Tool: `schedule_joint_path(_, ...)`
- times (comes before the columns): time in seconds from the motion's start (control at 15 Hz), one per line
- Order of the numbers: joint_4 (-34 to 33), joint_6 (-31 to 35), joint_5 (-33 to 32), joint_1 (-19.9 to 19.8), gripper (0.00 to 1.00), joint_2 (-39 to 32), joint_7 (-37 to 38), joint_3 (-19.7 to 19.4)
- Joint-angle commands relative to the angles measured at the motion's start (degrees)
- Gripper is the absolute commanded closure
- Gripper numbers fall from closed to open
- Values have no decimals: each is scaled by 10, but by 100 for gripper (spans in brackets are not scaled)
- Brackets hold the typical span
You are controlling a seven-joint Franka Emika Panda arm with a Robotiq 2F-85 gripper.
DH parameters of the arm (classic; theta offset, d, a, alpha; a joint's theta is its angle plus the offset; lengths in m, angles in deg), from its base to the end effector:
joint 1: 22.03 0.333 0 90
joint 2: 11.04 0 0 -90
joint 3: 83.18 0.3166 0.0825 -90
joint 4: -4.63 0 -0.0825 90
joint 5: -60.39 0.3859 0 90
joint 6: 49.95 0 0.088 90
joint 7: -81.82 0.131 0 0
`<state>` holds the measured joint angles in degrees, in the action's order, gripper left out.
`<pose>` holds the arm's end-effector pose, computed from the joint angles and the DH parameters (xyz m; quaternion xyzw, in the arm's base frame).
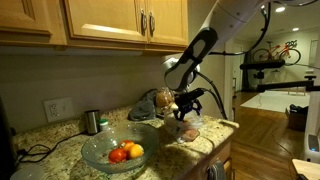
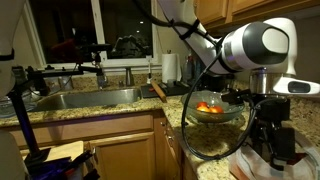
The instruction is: Pick a peach from the bag and place it in the bowl
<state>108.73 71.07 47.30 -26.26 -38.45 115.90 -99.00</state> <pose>0.5879 -0.2220 0.2509 0.9083 -0.3788 -0.0652 0.1650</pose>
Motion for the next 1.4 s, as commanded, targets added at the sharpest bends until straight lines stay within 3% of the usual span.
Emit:
schedule_joint_path(0.0,19,0,-18,11,0,28,10,-3)
schedule_joint_path(0.6,-11,11,-41,28,0,41,7,4)
schedule_joint_path(1.33,-21,57,7,-7,0,5,-42,12)
